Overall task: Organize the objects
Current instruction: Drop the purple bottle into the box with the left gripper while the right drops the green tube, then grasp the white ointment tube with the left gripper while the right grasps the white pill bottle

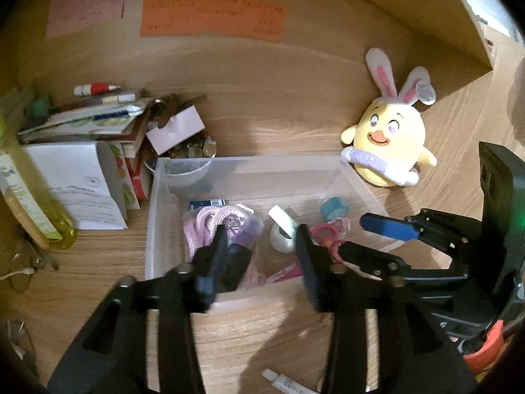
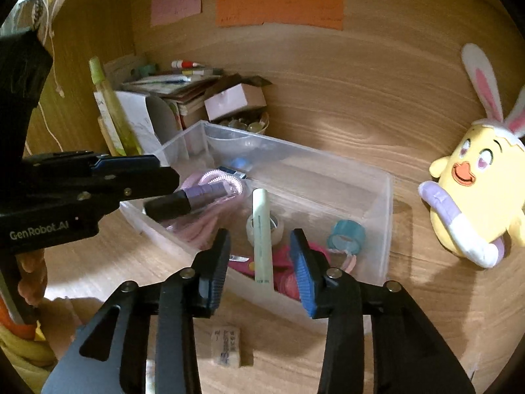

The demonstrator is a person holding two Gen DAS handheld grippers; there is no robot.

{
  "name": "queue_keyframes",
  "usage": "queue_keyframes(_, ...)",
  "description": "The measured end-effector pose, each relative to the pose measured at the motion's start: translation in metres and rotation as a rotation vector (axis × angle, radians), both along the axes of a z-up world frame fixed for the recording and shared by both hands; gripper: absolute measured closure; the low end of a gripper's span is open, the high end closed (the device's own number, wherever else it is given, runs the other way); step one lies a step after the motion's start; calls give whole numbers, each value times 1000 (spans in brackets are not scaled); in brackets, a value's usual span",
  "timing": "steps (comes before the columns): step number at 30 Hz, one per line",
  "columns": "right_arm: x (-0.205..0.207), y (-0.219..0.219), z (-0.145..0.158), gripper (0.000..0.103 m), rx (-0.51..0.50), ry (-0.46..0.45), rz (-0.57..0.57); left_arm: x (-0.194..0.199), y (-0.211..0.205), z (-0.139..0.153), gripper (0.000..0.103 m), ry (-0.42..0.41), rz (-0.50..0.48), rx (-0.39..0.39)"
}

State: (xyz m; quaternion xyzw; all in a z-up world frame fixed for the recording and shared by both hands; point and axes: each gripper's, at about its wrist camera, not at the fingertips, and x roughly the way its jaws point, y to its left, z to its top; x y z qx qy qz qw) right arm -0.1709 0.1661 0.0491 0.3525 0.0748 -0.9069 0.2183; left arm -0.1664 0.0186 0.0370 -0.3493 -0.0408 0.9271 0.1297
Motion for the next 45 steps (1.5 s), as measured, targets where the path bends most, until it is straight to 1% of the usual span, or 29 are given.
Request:
queue_keyframes(4,16,9,8,56,-19,21,-3,18,3,5,44,26,-3,-17)
queue_keyframes(6,24,12,9,55,-23,27,-3,26,4,4,36,24,4,-32)
queue_keyframes(9,36,14,7,55,-23,20,4,36,4,-2,33,5,6,-40)
queue_keyframes(11,45,13,2,55,-18,11,13,42,4,-10,31,-27,4,-43)
queue_keyframes(15,58,12,-9,55,-22,-16,29,52,3,-26,31,-75,9,-61)
queue_keyframes(24,83,9,-39,55,-74,-129,93,69,-5,-68,31,-211,16,-51)
queue_keyframes(30,93,-5,-57,55,-56,-177,133,75,-5,-78,31,-253,-1,-9)
queue_keyframes(35,97,-9,-62,55,-75,-195,151,78,1,-84,31,-280,-20,-12)
queue_keyframes(37,98,-11,-64,55,-72,-199,158,78,3,-86,33,-292,-24,-6)
queue_keyframes(40,101,-15,-66,55,-50,-202,170,79,4,-87,41,-289,-20,-15)
queue_keyframes(42,104,-18,-70,56,-35,-203,179,79,5,-87,51,-283,-29,-16)
queue_keyframes(43,105,-20,-71,59,-29,-197,179,80,6,-87,53,-279,-33,-21)
queue_keyframes(44,106,-20,-71,62,-25,-193,180,79,7,-88,59,-277,-38,-25)
queue_keyframes(45,107,-20,-71,68,-21,-191,182,79,7,-88,64,-273,-38,-29)
